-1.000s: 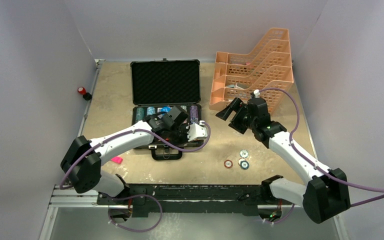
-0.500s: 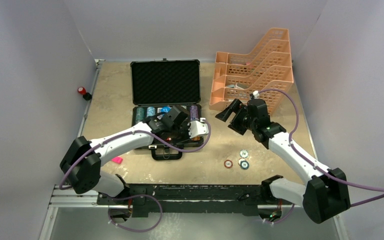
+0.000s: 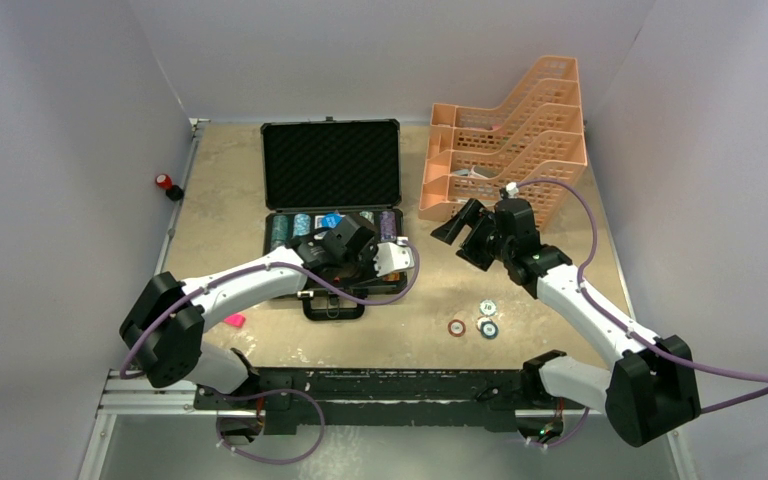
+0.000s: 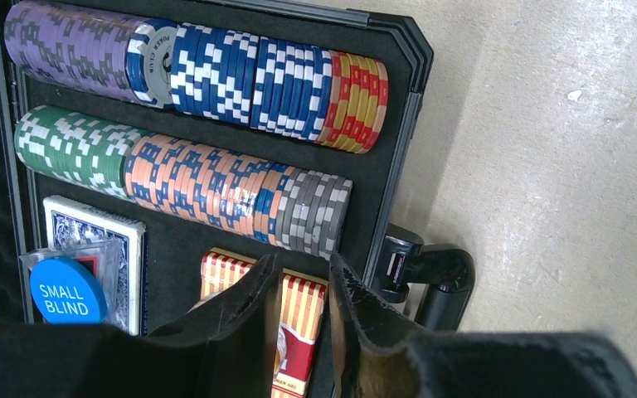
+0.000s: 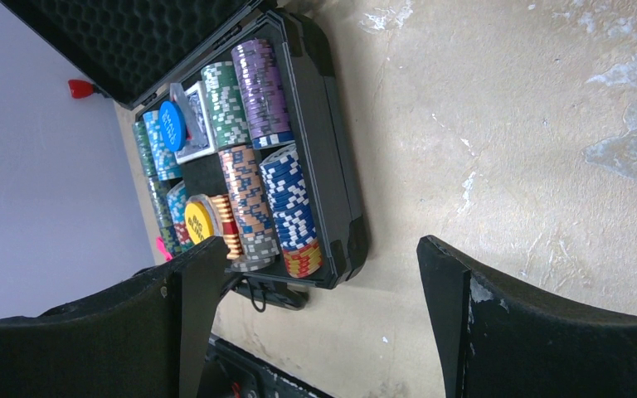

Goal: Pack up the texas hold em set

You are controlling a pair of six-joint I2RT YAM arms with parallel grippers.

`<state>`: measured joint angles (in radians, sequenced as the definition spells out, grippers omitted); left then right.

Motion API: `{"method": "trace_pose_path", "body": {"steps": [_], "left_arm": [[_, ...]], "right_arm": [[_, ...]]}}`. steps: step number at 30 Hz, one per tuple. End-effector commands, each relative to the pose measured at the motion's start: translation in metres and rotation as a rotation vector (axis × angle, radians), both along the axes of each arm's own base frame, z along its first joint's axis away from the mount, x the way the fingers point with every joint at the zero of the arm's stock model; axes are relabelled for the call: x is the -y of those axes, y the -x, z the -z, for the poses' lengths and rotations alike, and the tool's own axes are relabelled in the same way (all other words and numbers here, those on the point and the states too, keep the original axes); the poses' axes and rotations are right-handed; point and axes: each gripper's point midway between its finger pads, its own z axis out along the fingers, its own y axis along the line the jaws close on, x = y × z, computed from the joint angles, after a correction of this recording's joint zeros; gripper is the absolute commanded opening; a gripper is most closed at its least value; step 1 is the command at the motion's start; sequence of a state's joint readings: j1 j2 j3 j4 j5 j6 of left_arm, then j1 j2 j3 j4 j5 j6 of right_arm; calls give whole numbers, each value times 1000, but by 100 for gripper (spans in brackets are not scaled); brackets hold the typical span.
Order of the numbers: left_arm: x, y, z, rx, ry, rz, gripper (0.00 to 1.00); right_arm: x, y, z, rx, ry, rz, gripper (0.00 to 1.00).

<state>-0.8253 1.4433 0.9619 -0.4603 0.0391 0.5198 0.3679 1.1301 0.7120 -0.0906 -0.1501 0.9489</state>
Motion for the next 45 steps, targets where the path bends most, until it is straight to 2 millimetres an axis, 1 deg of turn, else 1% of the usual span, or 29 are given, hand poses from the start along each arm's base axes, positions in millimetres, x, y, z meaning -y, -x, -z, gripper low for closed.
{"method": "trace_pose_path", "body": {"steps": [1,4,8,12,14,17,20,21,22,24,25,27,29,33,35,36,37,38,39,41,43,45], "left_arm": [[9,-4,-16,40,56,28,27],[11,0,-17,23,66,45,22],[11,-1,-19,32,68,43,22],[15,-3,-34,71,118,42,22],[17,-4,-44,91,157,32,22],[19,-9,-68,145,250,-25,24],[18,-13,-100,208,383,-116,25],[16,-15,-111,227,441,-170,27],[14,-17,-127,251,519,-228,27],[6,-23,-151,288,657,-354,28],[0,-25,-163,304,732,-422,30],[-8,-24,-179,318,836,-490,33],[-17,-22,-187,323,898,-542,37],[-35,-22,-198,323,964,-670,42],[-42,-22,-202,311,989,-730,51],[-46,-22,-205,311,1004,-753,60],[-50,-20,-209,312,1027,-769,65],[-53,-18,-214,317,1054,-775,67],[-56,-15,-220,328,1084,-770,69],[-63,-10,-229,350,1129,-764,72],[-71,-7,-234,362,1154,-782,74],[-77,-6,-235,358,1163,-814,76]], "right_arm": [[-3,-4,-9,40,-19,-12,87],[-2,-4,-9,41,-17,-12,87],[-2,-4,-9,41,-14,-13,87],[3,-4,-7,36,21,-5,87],[9,-2,-3,26,55,6,87],[24,3,9,-16,144,35,84],[41,12,23,-73,254,42,82],[46,16,28,-98,286,43,81],[51,20,32,-123,318,43,80],[69,21,37,-140,422,73,76],[73,24,40,-158,450,79,74],[82,32,46,-195,487,102,74],[88,39,49,-224,505,123,74],[98,56,53,-293,537,198,77],[105,67,57,-343,562,259,78],[112,75,59,-385,584,305,78],[117,79,60,-408,589,348,79],[120,83,61,-426,592,386,80],[121,85,63,-437,580,416,81],[116,86,67,-440,531,434,85],[108,88,73,-444,471,433,88],[103,94,80,-462,424,435,91]]}}
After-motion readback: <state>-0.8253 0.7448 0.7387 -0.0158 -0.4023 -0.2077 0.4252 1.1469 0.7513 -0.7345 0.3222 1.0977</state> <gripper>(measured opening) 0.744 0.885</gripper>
